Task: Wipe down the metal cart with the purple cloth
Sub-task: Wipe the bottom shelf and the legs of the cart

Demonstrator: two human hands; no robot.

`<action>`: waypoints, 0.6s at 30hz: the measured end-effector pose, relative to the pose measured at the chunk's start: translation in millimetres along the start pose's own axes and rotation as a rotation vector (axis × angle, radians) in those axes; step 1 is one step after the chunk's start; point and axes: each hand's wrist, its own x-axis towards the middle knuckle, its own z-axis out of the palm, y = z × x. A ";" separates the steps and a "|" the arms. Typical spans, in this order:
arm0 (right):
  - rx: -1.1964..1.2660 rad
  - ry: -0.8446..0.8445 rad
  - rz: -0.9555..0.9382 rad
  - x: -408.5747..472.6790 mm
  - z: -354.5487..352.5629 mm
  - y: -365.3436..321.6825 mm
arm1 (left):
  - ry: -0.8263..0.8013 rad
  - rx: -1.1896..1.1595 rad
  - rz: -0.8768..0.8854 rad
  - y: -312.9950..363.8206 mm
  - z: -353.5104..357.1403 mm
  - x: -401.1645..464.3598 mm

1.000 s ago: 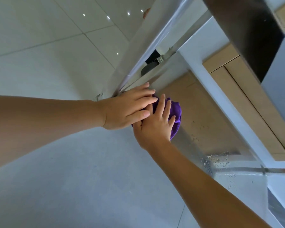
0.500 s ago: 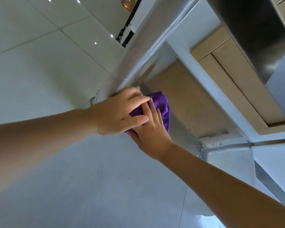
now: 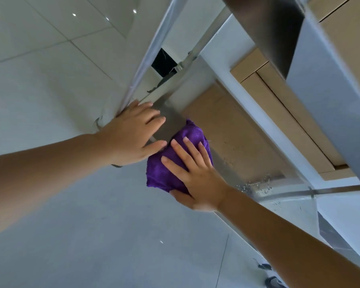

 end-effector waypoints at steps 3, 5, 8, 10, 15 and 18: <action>0.174 0.172 0.268 -1.9 -3.9 -19.7 | 0.156 -0.132 -0.042 22.1 -1.3 0.8; 0.432 0.274 0.566 3.1 -7.4 -40.4 | 0.236 -0.253 -0.033 41.6 2.4 -1.8; 0.613 0.182 0.768 14.4 -3.1 -52.4 | 0.174 -0.343 -0.175 60.0 7.8 -1.9; 0.584 0.128 0.727 18.4 0.1 -41.5 | 0.155 -0.311 -0.262 60.1 12.5 1.1; 0.519 -0.011 0.437 13.1 3.2 0.5 | 0.181 -0.206 -0.220 60.9 19.6 8.2; 0.448 -0.099 0.276 6.9 4.5 27.1 | 0.143 -0.182 -0.203 63.8 23.6 12.1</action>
